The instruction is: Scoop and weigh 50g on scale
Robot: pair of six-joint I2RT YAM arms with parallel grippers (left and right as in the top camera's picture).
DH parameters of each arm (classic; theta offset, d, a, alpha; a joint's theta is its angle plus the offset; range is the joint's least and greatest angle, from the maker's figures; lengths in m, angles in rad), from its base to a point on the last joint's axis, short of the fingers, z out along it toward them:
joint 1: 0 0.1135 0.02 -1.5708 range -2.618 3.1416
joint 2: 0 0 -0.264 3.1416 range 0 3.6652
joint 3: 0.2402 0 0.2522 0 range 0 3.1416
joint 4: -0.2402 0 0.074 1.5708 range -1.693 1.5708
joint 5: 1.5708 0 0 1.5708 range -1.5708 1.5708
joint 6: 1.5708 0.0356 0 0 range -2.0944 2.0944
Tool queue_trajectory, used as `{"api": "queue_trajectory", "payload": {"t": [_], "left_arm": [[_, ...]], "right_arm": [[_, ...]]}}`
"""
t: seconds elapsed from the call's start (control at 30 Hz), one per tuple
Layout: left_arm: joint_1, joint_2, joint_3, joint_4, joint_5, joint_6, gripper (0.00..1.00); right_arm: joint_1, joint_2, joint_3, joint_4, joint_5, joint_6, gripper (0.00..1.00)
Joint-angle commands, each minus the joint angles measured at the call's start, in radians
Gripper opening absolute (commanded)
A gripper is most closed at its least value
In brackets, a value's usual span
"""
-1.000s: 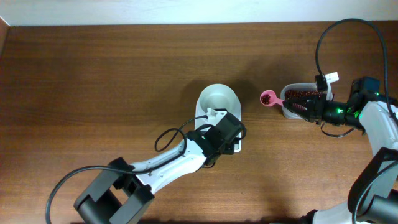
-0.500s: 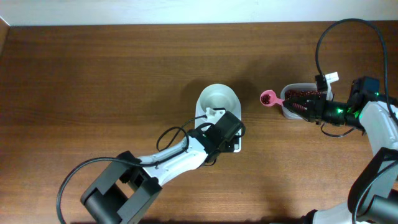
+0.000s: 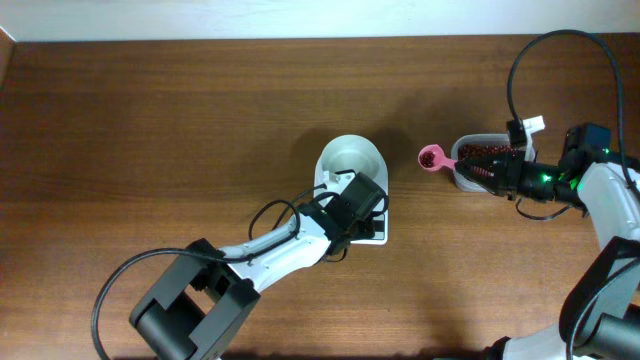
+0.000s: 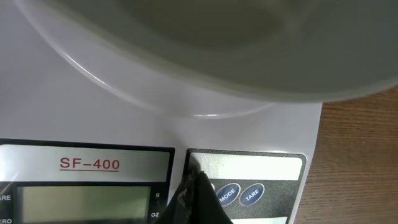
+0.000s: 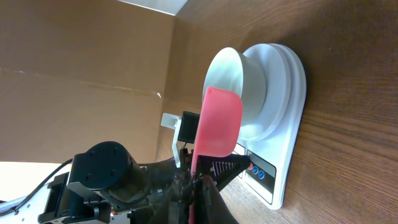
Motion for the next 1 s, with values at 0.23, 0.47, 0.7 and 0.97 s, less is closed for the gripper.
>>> {"api": "queue_trajectory", "payload": {"t": [0.23, 0.47, 0.7, 0.97], "left_arm": [[0.007, 0.038, 0.004, -0.032, 0.078, -0.017, 0.0], [0.015, 0.063, 0.004, 0.01, 0.078, -0.03, 0.0], [0.017, -0.121, 0.004, -0.215, 0.077, 0.019, 0.0], [0.02, -0.489, 0.004, -0.467, -0.198, 0.539, 0.99]], "right_arm": [[0.005, 0.004, -0.003, -0.008, -0.013, -0.016, 0.04], [0.005, 0.004, -0.003, -0.007, -0.013, -0.016, 0.04], [0.005, 0.004, -0.003, -0.007, -0.013, -0.016, 0.04], [0.005, 0.004, -0.003, -0.007, 0.025, -0.019, 0.04]]}}
